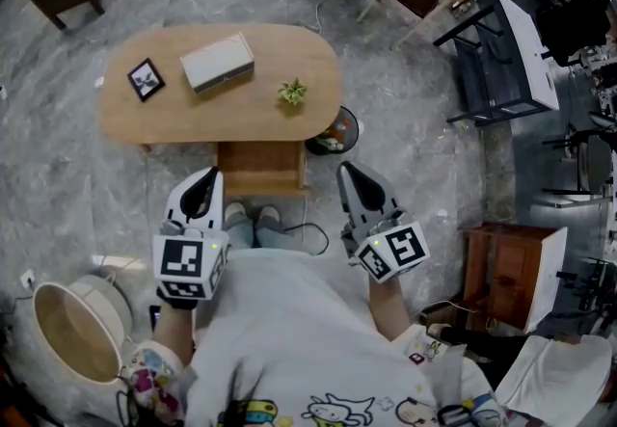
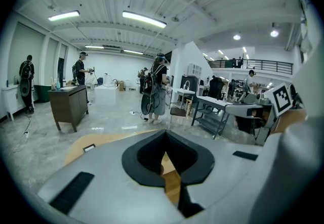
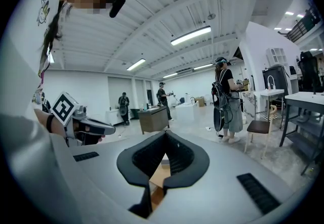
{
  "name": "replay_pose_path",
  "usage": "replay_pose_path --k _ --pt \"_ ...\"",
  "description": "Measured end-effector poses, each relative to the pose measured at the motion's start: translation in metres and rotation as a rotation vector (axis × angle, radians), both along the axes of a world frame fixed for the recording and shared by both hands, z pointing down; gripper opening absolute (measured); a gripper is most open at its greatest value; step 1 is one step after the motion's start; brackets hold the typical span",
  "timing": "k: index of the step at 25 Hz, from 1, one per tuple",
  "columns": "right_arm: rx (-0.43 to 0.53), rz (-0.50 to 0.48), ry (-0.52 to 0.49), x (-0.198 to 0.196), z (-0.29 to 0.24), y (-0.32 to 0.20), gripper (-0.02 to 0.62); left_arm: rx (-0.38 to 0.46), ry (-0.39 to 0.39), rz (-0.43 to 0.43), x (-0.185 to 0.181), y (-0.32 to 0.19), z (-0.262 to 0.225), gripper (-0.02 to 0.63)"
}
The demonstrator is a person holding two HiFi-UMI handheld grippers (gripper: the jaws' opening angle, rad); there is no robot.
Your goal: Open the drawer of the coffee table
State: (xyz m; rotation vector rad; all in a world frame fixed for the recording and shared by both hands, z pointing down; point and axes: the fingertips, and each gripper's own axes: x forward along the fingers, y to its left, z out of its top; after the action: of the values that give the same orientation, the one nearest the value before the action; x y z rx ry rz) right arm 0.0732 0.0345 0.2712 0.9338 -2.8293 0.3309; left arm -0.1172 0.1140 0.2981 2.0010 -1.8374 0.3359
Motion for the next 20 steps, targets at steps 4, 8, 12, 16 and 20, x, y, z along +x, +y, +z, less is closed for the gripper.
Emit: replay_pose_path --k 4,8,12,16,20 --pt "0.004 -0.011 0.002 0.000 -0.001 0.004 -0.002 0.016 -0.008 0.006 0.002 0.001 -0.004 0.003" --pt "0.012 -0.020 -0.001 0.001 -0.003 0.006 -0.002 0.028 -0.025 0.021 0.009 0.002 -0.007 0.003" --pt "0.012 -0.023 -0.001 0.004 -0.003 0.009 -0.002 0.031 -0.034 0.030 0.013 0.004 -0.007 0.003" --pt "0.014 -0.029 0.003 0.007 -0.002 0.010 -0.002 0.039 -0.036 0.029 0.015 0.004 -0.008 0.003" --pt "0.014 -0.038 0.007 0.008 -0.002 0.010 -0.002 0.046 -0.028 0.029 0.015 0.001 -0.011 0.003"
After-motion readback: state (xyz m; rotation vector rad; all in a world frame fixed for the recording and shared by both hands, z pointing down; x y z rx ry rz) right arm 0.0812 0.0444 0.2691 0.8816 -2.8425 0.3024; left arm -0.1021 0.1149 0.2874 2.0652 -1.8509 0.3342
